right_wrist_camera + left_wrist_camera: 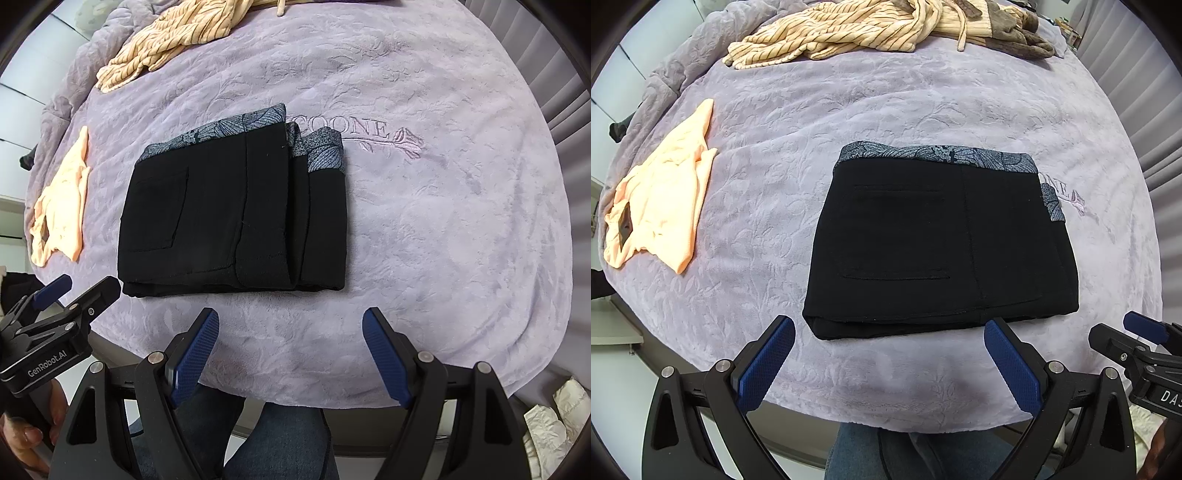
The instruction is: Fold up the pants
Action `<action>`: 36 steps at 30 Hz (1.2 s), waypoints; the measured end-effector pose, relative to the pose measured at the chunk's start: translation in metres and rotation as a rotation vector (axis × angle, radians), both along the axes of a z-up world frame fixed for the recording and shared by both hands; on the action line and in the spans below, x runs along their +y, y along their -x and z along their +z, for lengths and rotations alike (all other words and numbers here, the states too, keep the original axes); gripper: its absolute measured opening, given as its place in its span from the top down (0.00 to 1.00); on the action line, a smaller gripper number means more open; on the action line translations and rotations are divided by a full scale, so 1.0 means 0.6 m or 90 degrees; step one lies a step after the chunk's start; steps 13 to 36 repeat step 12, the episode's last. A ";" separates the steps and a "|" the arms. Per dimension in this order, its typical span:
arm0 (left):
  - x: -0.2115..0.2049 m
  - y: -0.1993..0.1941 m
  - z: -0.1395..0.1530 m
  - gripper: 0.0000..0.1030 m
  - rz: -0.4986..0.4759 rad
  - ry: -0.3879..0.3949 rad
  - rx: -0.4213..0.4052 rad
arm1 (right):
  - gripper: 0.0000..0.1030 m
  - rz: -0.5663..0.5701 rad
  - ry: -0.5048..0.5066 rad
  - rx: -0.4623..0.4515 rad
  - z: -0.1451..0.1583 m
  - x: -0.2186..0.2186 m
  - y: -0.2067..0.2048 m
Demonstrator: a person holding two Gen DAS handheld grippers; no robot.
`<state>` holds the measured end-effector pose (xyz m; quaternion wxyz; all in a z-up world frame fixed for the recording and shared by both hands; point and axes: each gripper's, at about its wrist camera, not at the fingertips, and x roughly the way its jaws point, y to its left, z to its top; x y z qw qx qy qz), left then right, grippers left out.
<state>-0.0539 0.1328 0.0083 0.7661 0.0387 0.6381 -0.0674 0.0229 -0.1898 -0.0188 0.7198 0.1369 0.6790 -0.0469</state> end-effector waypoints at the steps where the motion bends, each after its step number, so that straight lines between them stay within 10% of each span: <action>1: 0.000 0.000 0.000 0.00 0.001 -0.001 -0.002 | 0.20 0.001 0.000 -0.001 0.001 0.000 0.000; 36: 0.007 0.001 0.012 0.00 0.009 0.013 -0.032 | 0.20 0.006 0.004 -0.002 0.002 0.006 -0.001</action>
